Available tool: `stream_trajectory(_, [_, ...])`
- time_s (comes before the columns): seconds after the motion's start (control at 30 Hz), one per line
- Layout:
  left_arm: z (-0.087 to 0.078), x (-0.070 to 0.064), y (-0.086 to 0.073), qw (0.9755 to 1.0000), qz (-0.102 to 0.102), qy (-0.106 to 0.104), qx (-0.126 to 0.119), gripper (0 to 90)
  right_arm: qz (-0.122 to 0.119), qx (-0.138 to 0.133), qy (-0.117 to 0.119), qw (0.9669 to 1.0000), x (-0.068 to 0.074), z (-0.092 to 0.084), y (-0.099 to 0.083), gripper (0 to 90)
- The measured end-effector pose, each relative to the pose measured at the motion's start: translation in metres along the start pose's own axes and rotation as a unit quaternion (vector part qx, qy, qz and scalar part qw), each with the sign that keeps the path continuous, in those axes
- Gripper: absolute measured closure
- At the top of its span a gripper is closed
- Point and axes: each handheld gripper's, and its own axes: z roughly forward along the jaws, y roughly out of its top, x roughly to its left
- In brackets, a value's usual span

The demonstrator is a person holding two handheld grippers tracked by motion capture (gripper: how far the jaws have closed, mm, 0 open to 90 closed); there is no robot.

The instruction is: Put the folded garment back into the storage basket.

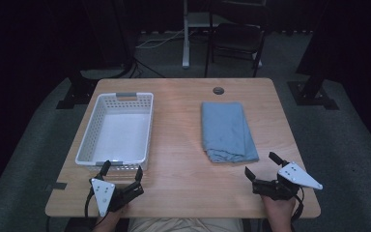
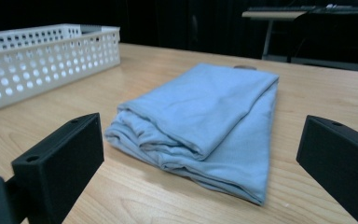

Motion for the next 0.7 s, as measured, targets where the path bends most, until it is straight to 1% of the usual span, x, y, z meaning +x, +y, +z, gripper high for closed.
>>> stream_trajectory(0.07, [-0.0002,0.0001,0.0000,1.0000,0.000,0.000,-0.001,1.1,0.014,-0.010,0.003,0.9998,-0.0023,-0.0041,-0.0008,0.3])
stream_trajectory(0.1, [-0.0005,0.0002,-0.0001,1.0000,0.001,0.000,-0.001,1.1,0.021,-0.015,-0.002,0.9997,-0.0033,-0.0067,-0.0015,0.3])
stream_trajectory(0.13, [-0.0007,0.0003,-0.0001,1.0000,0.001,0.000,-0.001,1.1,0.021,-0.015,-0.002,0.9997,-0.0033,-0.0067,-0.0015,0.3])
stream_trajectory(0.17, [-0.0007,0.0003,-0.0002,1.0000,0.001,0.001,-0.002,1.1,0.028,-0.015,-0.006,0.9995,-0.0040,-0.0077,-0.0019,0.3])
stream_trajectory(0.23, [-0.0008,0.0002,-0.0002,1.0000,0.000,0.004,-0.003,1.1,0.029,-0.014,-0.004,0.9995,-0.0043,-0.0074,-0.0020,0.3])
stream_trajectory(0.3, [-0.0009,0.0002,-0.0003,1.0000,0.000,0.004,-0.003,1.1,0.030,-0.004,-0.005,0.9995,-0.0043,-0.0057,-0.0022,0.4])
stream_trajectory(0.33, [-0.0010,0.0002,-0.0003,1.0000,-0.001,0.004,-0.004,1.1,0.031,0.002,-0.002,0.9995,-0.0042,-0.0042,-0.0021,0.4])
stream_trajectory(0.43, [-0.0015,0.0003,-0.0004,1.0000,-0.001,0.004,-0.006,1.1,0.026,0.017,-0.001,0.9995,-0.0028,-0.0010,-0.0019,1.1])
stream_trajectory(0.5, [-0.0015,0.0002,-0.0004,1.0000,-0.001,0.005,-0.006,1.1,0.020,0.018,-0.005,0.9996,-0.0012,-0.0007,-0.0017,1.1])
stream_trajectory(0.57, [-0.0012,0.0003,-0.0004,1.0000,-0.002,0.006,-0.006,1.1,0.014,0.014,-0.019,0.9996,0.0001,-0.0019,-0.0016,1.1])
stream_trajectory(0.6, [-0.0009,0.0002,-0.0003,1.0000,-0.002,0.007,-0.004,1.2,0.016,0.009,-0.021,0.9996,0.0003,-0.0028,-0.0015,1.1])
stream_trajectory(0.7, [0.0000,-0.0006,0.0000,0.9999,0.000,0.016,0.000,1.1,0.023,0.013,-0.022,0.9994,-0.0014,-0.0023,-0.0012,1.0])
